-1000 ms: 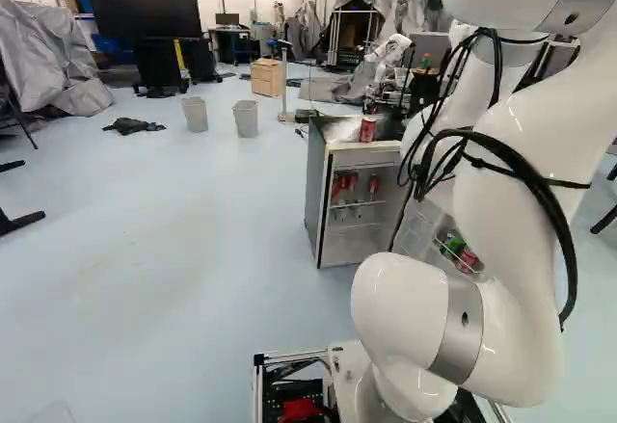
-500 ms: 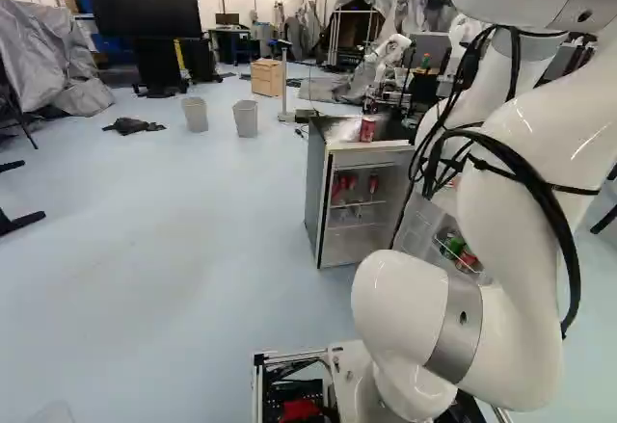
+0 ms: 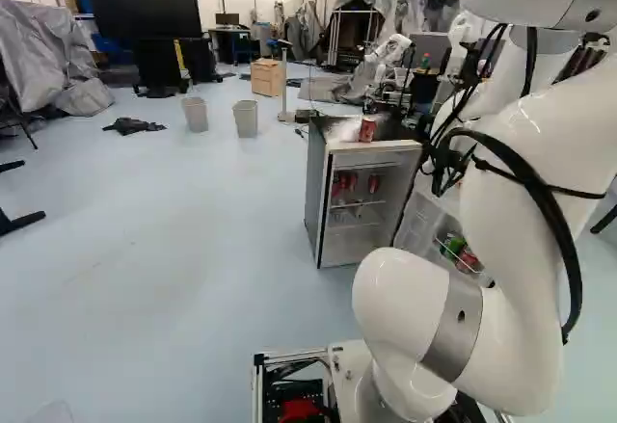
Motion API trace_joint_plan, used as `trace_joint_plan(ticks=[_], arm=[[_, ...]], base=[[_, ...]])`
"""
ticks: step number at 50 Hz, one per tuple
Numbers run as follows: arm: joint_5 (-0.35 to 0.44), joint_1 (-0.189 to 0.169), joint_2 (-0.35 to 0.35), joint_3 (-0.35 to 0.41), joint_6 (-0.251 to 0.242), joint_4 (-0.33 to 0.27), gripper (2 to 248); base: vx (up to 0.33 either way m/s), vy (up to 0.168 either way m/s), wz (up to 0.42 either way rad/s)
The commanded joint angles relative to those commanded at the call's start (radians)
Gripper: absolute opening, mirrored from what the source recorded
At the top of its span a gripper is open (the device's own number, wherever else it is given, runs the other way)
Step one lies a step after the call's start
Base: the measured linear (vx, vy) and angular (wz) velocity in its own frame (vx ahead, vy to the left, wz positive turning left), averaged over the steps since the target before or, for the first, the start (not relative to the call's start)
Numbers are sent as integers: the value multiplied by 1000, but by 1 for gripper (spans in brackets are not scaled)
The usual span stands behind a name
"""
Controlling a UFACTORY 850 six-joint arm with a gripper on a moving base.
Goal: Grab a drink from the fridge
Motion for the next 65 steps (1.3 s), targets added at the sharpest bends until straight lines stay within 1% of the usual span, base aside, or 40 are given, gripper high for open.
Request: trace_joint_plan(ticks=[18, 28, 47, 65], arm=[[-70, -40, -12, -59, 0, 40, 247], [-100, -61, -21, -94, 0, 74, 247], [-175, -98, -43, -166, 0, 173, 247], [-275, -128, -84, -246, 0, 275, 247]], base=[[0, 0, 0], [0, 0, 0], [0, 0, 0], [0, 0, 0]])
